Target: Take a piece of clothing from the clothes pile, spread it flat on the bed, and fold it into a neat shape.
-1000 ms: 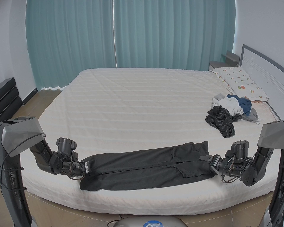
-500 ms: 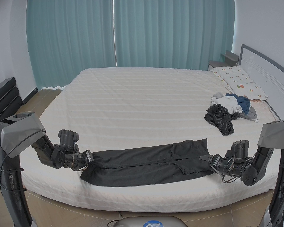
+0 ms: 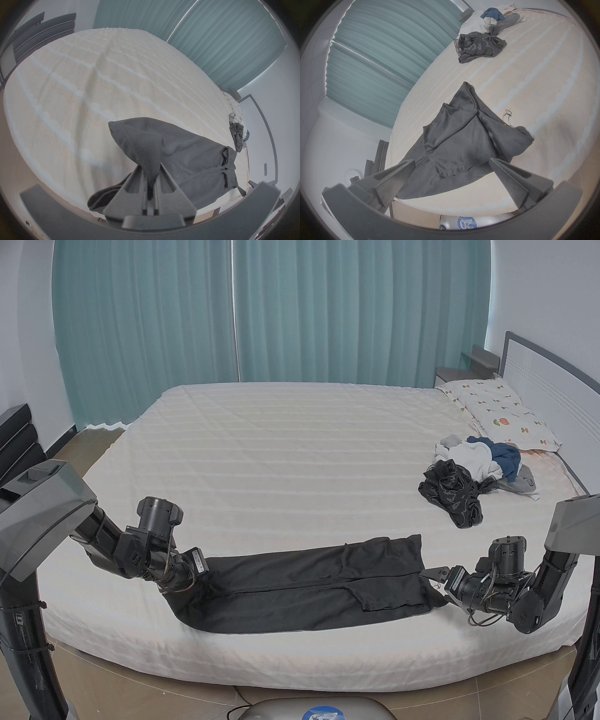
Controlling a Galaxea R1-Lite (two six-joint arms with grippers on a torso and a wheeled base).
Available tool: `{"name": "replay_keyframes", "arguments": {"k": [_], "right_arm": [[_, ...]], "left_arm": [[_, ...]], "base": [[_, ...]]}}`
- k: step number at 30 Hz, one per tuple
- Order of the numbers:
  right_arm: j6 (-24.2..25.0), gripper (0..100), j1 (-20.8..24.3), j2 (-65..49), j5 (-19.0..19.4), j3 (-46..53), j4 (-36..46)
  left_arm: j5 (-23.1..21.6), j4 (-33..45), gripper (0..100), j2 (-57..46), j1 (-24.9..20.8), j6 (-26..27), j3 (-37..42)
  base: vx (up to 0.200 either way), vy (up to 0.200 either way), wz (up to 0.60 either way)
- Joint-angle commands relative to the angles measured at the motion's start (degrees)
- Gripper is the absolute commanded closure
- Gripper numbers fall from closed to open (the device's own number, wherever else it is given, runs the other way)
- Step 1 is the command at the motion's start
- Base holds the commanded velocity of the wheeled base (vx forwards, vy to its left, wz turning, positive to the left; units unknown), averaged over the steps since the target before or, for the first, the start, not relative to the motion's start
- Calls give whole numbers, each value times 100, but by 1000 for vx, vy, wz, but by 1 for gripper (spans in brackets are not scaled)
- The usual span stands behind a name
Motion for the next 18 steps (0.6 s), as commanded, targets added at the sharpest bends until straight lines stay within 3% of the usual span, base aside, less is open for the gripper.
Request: {"name": "replay_keyframes", "arguments": {"k": [1, 7, 18], "right_arm": [[4, 0, 5, -18, 4, 0, -5], [4, 0, 5, -18, 4, 0, -5], [4, 0, 5, -27, 4, 0, -5]], "left_arm": [[133, 348, 100, -223, -304, -3, -415], [326, 893, 100, -249, -594, -82, -863], [397, 2405, 100, 50, -1183, -723, -2410]], "base": [[0, -200, 0], [0, -200, 0], [0, -200, 0]]}}
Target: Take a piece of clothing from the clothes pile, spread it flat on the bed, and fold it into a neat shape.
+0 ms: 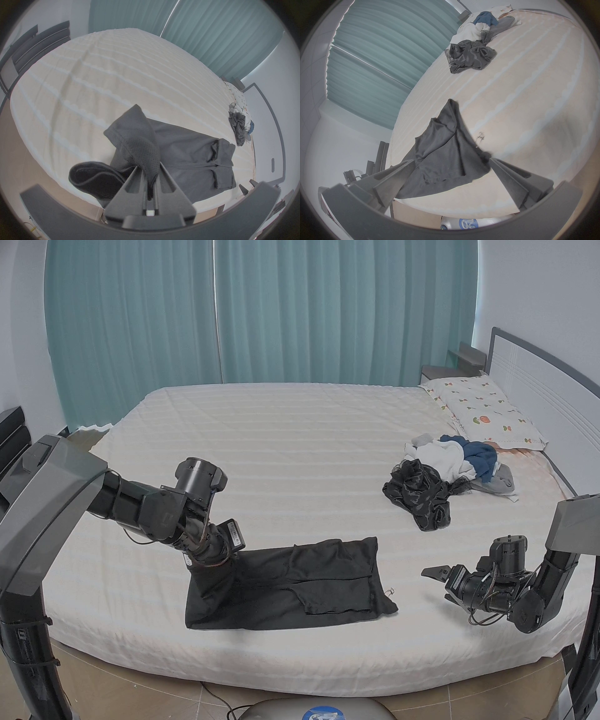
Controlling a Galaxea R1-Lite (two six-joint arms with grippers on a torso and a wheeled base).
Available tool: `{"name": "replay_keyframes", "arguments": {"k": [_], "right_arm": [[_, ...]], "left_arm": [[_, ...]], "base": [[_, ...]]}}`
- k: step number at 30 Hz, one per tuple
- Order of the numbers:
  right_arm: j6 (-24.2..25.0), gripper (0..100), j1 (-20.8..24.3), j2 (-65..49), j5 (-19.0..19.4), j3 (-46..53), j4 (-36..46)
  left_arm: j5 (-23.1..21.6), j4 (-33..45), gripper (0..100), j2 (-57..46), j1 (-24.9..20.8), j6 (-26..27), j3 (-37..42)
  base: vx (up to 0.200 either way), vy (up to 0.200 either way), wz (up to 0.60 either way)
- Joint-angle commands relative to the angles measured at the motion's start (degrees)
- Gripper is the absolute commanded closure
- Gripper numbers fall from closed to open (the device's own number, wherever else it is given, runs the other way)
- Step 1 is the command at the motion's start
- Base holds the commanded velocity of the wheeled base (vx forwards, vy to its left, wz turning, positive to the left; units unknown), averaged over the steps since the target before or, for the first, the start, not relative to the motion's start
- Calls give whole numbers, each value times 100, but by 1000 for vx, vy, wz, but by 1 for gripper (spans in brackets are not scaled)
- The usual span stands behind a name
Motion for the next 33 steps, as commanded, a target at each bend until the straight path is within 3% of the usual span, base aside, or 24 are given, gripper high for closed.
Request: {"name": "replay_keyframes", "arguments": {"k": [1, 10, 16, 19, 29, 30, 33], "right_arm": [[-2, 0, 2, -2, 4, 0, -2], [-10, 0, 11, 7, 4, 0, -2], [-10, 0, 20, 24, 4, 0, -2], [-10, 0, 29, 24, 4, 0, -2], [-10, 0, 99, 33, 4, 53, -2], [-10, 0, 99, 33, 4, 53, -2], [-10, 0, 99, 33, 4, 53, -2]], "left_arm": [[14, 379, 100, 259, -300, -222, -649], [40, 599, 100, 654, -590, -310, -1159], [119, 607, 100, 997, -828, -846, -1616], [462, 607, 100, 1287, -828, -917, -1915], [506, 607, 100, 1603, -907, -1251, -2205], [506, 607, 0, 1603, -907, -1251, -2205], [497, 607, 0, 1638, -898, -1356, -2266]], "base": [[0, -200, 0], [0, -200, 0], [0, -200, 0], [0, 0, 0], [0, 0, 0], [0, 0, 0], [0, 0, 0]]}}
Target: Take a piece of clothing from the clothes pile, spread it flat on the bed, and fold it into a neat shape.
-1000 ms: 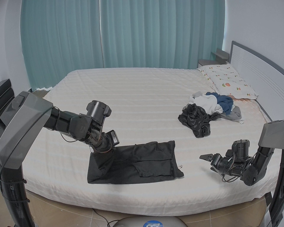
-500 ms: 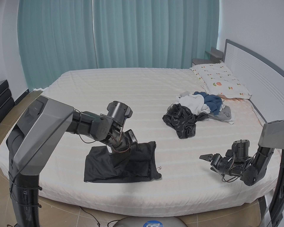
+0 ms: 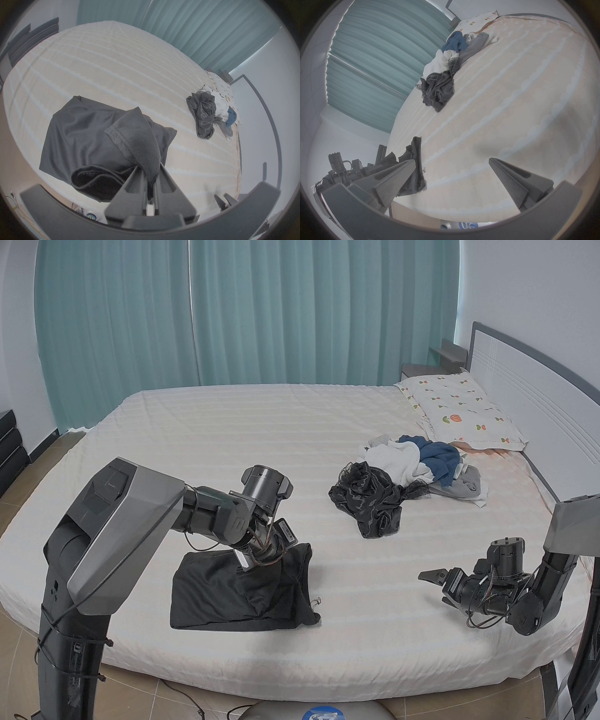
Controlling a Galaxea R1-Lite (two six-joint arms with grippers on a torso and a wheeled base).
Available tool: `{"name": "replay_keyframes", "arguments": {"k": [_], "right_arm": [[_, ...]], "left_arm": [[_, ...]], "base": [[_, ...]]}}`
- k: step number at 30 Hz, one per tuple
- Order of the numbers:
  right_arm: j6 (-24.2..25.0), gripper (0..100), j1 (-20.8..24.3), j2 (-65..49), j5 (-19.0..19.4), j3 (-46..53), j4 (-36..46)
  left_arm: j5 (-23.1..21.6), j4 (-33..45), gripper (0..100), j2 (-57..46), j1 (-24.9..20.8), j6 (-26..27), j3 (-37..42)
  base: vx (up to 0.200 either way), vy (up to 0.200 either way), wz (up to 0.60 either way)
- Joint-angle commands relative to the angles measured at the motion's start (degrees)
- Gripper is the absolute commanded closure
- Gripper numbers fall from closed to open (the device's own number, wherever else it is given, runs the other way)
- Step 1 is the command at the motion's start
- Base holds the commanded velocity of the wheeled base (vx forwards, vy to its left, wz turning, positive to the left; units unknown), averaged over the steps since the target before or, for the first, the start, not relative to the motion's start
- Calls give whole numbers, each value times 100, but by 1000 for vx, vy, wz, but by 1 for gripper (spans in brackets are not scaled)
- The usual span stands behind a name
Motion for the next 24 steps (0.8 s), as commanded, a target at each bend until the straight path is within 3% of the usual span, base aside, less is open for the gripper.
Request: {"name": "replay_keyframes", "arguments": {"k": [1, 9, 18, 24], "right_arm": [[3, 0, 3, 16, 1, 3, -2], [3, 0, 3, 16, 1, 3, -2], [-6, 0, 11, 25, 1, 55, -81], [-6, 0, 11, 69, 1, 152, -318]], "left_arm": [[-25, 4, 0, 117, -17, -60, -56], [-87, 4, 0, -217, 63, -77, 270], [-113, -5, 0, -754, 783, -174, 1113], [-333, -57, 0, -1000, 994, -350, 1711]], "base": [[0, 0, 0], [0, 0, 0], [0, 0, 0], [0, 0, 0]]}}
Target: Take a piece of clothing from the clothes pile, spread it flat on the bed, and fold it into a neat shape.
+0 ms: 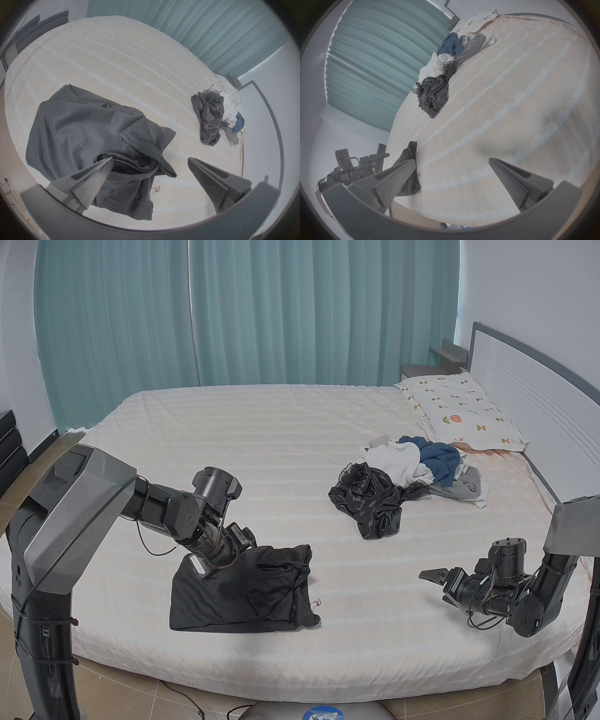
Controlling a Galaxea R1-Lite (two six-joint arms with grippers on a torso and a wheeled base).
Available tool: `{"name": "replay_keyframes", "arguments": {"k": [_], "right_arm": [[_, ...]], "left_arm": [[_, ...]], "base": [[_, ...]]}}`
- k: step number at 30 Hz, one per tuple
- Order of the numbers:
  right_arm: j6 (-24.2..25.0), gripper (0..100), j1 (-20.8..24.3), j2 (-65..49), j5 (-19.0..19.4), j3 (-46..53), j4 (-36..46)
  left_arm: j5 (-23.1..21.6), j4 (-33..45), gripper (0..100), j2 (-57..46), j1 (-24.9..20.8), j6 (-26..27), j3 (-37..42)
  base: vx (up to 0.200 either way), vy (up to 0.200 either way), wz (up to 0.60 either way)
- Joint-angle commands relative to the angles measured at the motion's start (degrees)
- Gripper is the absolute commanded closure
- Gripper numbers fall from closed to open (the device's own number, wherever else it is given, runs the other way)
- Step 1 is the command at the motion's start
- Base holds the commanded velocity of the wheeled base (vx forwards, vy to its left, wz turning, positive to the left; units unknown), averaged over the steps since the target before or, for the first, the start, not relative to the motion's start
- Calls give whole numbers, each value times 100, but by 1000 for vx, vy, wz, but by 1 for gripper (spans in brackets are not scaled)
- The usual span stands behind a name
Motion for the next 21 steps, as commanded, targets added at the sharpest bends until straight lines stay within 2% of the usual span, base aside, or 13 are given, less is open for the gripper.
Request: {"name": "replay_keyframes", "arguments": {"k": [1, 7, 10, 13, 21], "right_arm": [[-2, 0, -4, 53, 1, 69, -114], [-2, 0, 5, 53, -17, 69, -122], [-2, 0, 5, 53, -17, 60, -122], [-2, 0, 32, 62, -25, 60, -122], [-11, 0, 76, 53, -52, 34, -122]], "left_arm": [[-240, -58, 0, -377, 202, -59, 645], [-855, -295, 0, -754, 695, -86, 1278], [-943, -374, 0, -790, 818, -95, 1392], [-1286, -752, 0, -816, 1116, -139, 1770], [-1532, -902, 0, -816, 1433, -156, 1972]], "base": [[0, 200, 0], [0, 200, 0], [0, 200, 0], [0, 200, 0], [0, 200, 0]]}}
